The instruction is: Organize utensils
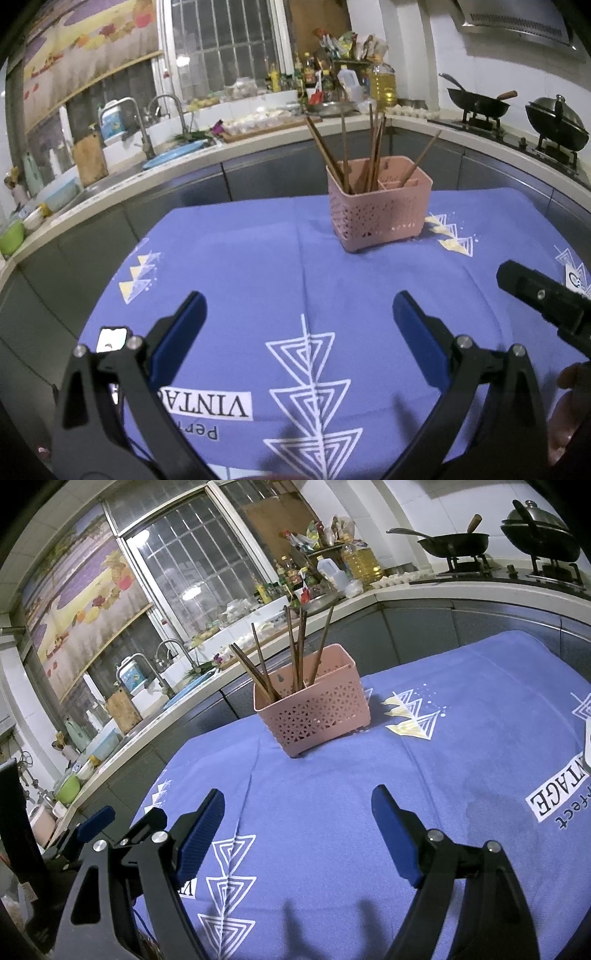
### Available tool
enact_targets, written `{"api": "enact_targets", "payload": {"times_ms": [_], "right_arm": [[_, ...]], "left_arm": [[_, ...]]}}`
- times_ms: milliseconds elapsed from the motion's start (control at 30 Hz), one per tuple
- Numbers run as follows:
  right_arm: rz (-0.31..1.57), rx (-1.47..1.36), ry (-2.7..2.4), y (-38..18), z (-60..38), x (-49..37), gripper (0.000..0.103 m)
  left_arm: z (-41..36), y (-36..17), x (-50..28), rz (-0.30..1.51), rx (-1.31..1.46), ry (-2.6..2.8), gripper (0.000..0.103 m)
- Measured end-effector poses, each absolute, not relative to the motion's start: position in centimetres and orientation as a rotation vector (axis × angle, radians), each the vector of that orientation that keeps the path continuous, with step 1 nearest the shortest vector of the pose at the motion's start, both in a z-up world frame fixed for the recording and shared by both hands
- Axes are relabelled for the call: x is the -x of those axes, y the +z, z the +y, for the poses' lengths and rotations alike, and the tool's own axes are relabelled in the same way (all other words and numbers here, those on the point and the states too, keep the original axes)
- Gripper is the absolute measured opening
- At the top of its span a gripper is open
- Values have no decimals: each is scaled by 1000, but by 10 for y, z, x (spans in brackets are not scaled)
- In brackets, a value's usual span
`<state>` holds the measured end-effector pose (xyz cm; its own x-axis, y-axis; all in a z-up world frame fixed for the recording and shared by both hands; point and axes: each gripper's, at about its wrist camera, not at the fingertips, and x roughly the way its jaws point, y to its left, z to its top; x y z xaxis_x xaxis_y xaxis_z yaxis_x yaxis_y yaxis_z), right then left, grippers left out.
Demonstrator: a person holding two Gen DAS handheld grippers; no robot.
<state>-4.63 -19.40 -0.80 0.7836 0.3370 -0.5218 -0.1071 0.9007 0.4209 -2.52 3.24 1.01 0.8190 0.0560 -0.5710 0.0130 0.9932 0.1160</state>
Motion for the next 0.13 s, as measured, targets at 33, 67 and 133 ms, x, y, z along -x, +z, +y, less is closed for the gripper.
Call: {"api": "enact_targets", "payload": {"times_ms": [33,67,133], "right_arm": [[629,-385,245,-9,-194,46,81],[630,-385,245,-9,-194,47,81],[629,-385,245,-9,-194,47,81]], "left_arm": [[35,10,24,614,-113,27,97],[33,9,24,614,-113,30,97],[34,9,24,614,-112,35,97]]}}
